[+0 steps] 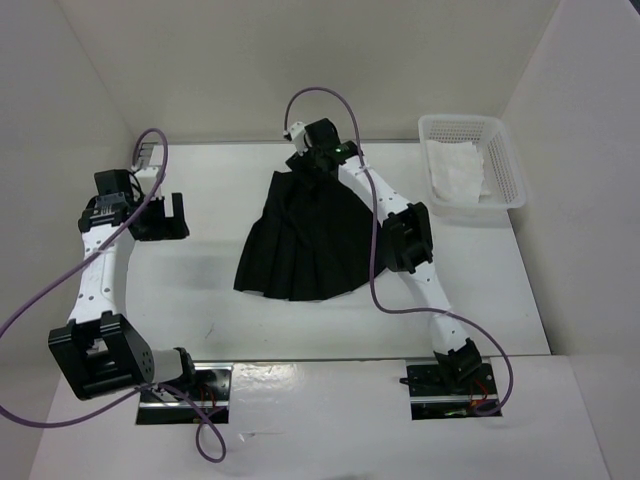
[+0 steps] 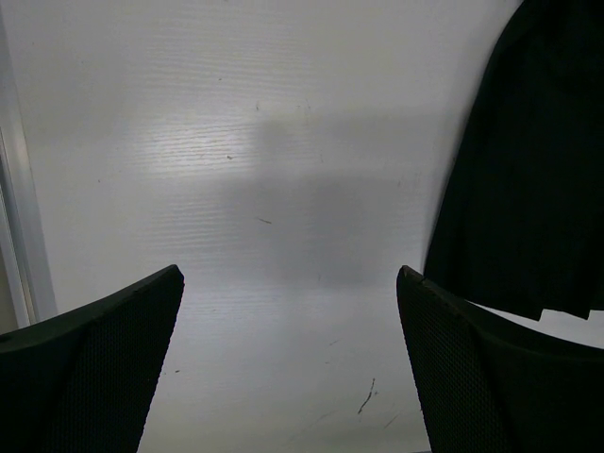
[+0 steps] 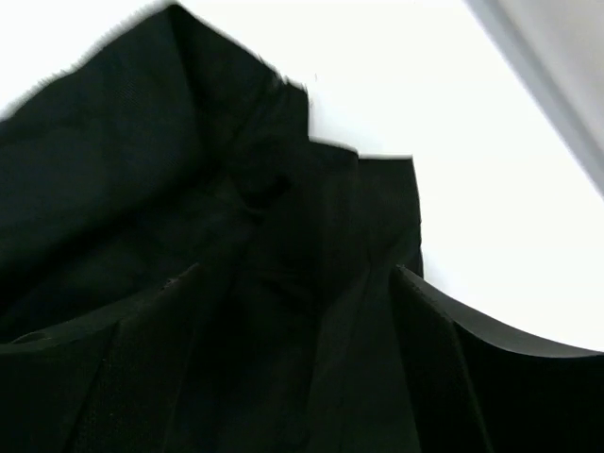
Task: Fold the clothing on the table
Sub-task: Flatten the skirt out
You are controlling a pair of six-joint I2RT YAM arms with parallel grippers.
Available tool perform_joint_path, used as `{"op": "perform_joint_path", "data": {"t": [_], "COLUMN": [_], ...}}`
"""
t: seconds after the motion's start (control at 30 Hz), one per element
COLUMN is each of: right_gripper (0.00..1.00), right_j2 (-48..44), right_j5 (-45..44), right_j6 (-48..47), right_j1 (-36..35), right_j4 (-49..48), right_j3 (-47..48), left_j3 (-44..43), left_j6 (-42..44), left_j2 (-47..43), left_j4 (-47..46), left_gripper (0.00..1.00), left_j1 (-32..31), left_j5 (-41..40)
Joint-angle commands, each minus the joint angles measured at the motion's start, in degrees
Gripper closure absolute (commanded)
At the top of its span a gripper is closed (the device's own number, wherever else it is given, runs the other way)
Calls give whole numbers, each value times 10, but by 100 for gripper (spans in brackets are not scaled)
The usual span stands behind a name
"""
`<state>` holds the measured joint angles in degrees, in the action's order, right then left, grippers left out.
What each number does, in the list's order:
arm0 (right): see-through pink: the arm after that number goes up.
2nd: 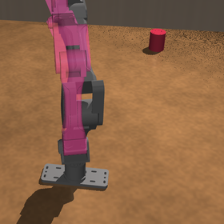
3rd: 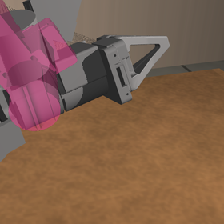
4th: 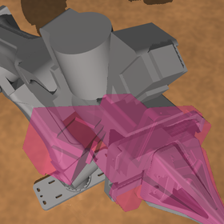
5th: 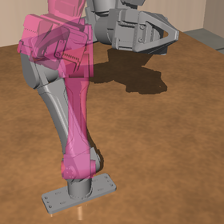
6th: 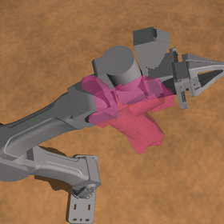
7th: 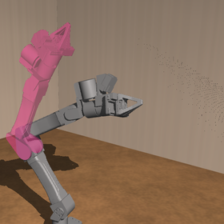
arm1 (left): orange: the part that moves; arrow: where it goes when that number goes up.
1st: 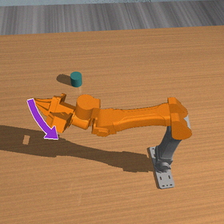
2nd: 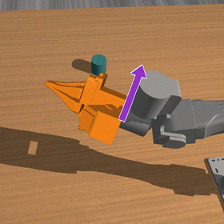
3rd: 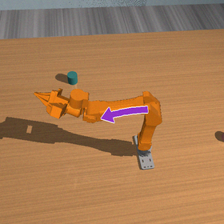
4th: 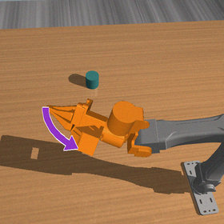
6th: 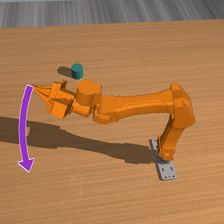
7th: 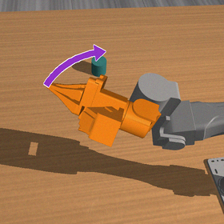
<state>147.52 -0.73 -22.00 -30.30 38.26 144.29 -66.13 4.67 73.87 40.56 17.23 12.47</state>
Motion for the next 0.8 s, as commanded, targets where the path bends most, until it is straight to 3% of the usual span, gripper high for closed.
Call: {"op": "perform_joint_path", "data": {"t": [0.0,0.13,0.17,0.23,0.27,0.3,0.47,0.77], "right_gripper": [20,42,59,76,90,96,100,100], "right_j2": [14,14,14,-3,-8,-14,-64,-122], "right_j5": [29,29,29,29,35,35,58,147], "right_j6": [10,10,10,10,10,10,16,16], "right_j1": [23,38,44,50,56,63,75,81], "right_j4": [26,31,31,38,44,44,44,94], "right_j3": [34,34,39,39,39,39,20,-23], "left_j3": [-23,-28,-28,-34,-41,-41,-85,-285], "left_j6": [16,16,16,21,21,21,27,-11], "left_j2": [19,31,36,42,47,56,113,332], "left_j4": [-13,-13,-13,-13,-13,-19,-35,-58], "left_gripper": [0,0,0,0,0,0,0,3], "left_j1": [3,3,3,-11,-17,-24,-97,-219], "left_j5": [21,33,34,34,34,34,39,64]}}
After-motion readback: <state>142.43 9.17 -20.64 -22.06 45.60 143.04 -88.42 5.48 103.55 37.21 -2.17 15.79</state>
